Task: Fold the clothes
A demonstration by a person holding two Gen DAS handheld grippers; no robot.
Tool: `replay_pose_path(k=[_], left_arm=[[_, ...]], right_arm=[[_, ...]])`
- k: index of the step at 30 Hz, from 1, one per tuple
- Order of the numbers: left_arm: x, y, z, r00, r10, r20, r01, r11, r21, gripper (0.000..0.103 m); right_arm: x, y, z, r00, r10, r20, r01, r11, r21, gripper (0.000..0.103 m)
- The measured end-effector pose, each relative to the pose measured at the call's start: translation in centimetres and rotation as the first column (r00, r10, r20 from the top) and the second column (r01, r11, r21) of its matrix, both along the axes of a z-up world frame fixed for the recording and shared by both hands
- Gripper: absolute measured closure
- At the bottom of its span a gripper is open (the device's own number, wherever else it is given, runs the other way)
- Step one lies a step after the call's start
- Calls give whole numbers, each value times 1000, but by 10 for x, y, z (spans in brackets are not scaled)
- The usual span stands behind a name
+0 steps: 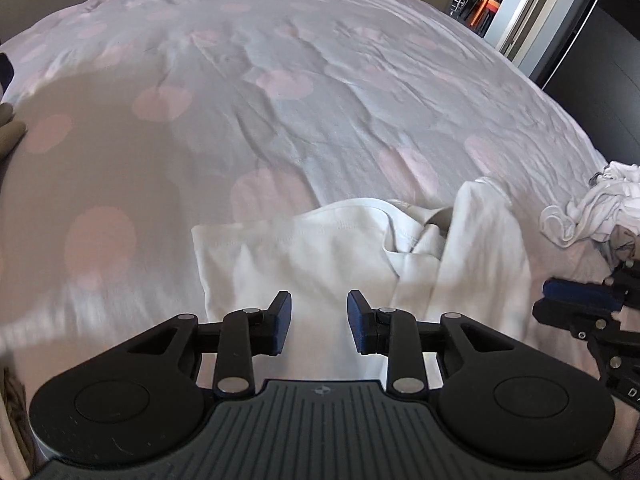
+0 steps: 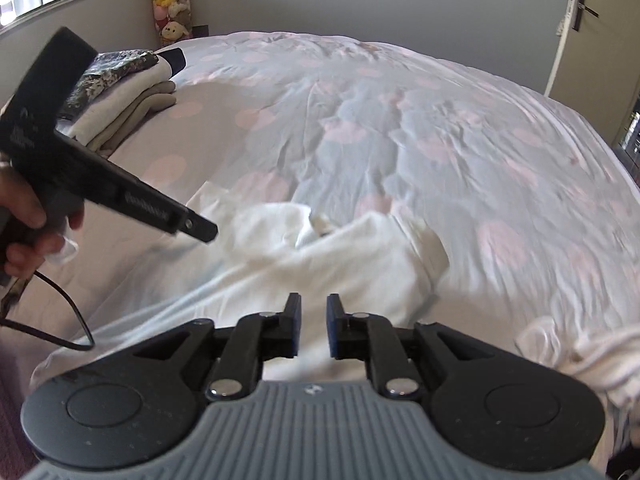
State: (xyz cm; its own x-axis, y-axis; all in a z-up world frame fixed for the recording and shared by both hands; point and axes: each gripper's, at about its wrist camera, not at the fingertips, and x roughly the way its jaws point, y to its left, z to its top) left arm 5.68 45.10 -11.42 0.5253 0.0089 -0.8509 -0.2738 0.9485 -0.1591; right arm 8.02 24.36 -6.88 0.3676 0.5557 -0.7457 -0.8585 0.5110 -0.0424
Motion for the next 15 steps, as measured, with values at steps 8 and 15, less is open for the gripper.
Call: replay_pose_path(k=[8,15], left_arm=[[7,20,-25,996,-60,67,64,997,-51,75],[4,30,-33,993,-71,90,79,993,-90,75]], right_arm=[[42,78,-22,996,89,21,-87,993,-75,70],[42,115,-51,986,166,30,-150,942,-301,63]])
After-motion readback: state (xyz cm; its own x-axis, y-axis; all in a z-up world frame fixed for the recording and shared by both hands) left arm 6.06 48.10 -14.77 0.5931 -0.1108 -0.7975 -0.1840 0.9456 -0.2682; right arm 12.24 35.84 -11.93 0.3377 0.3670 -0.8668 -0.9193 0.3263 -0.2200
